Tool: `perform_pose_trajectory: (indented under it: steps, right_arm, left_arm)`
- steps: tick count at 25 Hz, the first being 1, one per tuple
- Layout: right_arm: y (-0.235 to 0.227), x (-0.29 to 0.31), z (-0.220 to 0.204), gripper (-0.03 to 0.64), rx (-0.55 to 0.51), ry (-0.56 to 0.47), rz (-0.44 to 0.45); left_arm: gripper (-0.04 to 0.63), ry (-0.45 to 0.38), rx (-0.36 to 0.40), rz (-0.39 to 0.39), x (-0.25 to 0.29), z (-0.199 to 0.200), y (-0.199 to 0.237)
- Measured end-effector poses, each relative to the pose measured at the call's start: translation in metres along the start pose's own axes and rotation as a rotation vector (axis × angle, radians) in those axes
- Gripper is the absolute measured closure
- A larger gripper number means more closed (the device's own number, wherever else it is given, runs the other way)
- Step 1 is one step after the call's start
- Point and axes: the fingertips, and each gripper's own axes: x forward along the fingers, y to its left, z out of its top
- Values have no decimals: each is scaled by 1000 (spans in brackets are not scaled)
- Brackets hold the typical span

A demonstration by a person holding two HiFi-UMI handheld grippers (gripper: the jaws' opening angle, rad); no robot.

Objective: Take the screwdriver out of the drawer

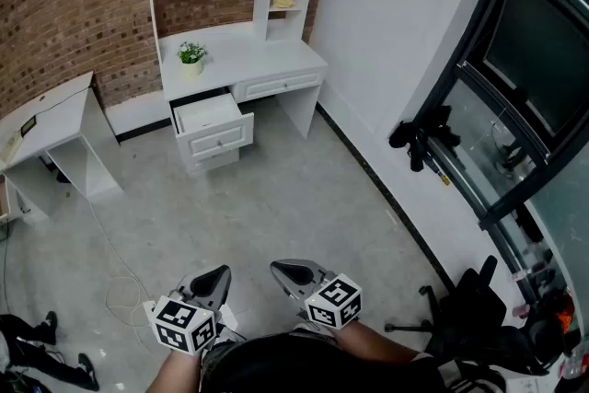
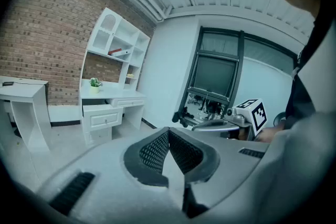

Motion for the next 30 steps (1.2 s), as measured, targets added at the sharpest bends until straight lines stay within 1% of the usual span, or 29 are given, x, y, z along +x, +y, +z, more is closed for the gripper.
perform_pose_trajectory:
  steps: [7, 14, 21, 26, 30]
  right_arm:
    - [7, 17, 3, 611, -5, 4, -3]
    - [10, 22, 5, 611, -13, 12, 1]
    - [14, 32, 9, 611, -31, 35, 5]
    - [32, 46, 22, 611, -73, 8, 40]
    - [46, 66, 22, 611, -79, 25, 39]
  left_arm:
    - [578, -14, 0, -7, -8, 4, 16]
    - [578, -26, -4, -14, -10, 6, 20]
    - [578, -46, -33, -21, -11, 7, 30]
    - [578, -72, -38, -31, -20, 13, 46]
    - [578, -71, -39, -37, -33, 15, 65]
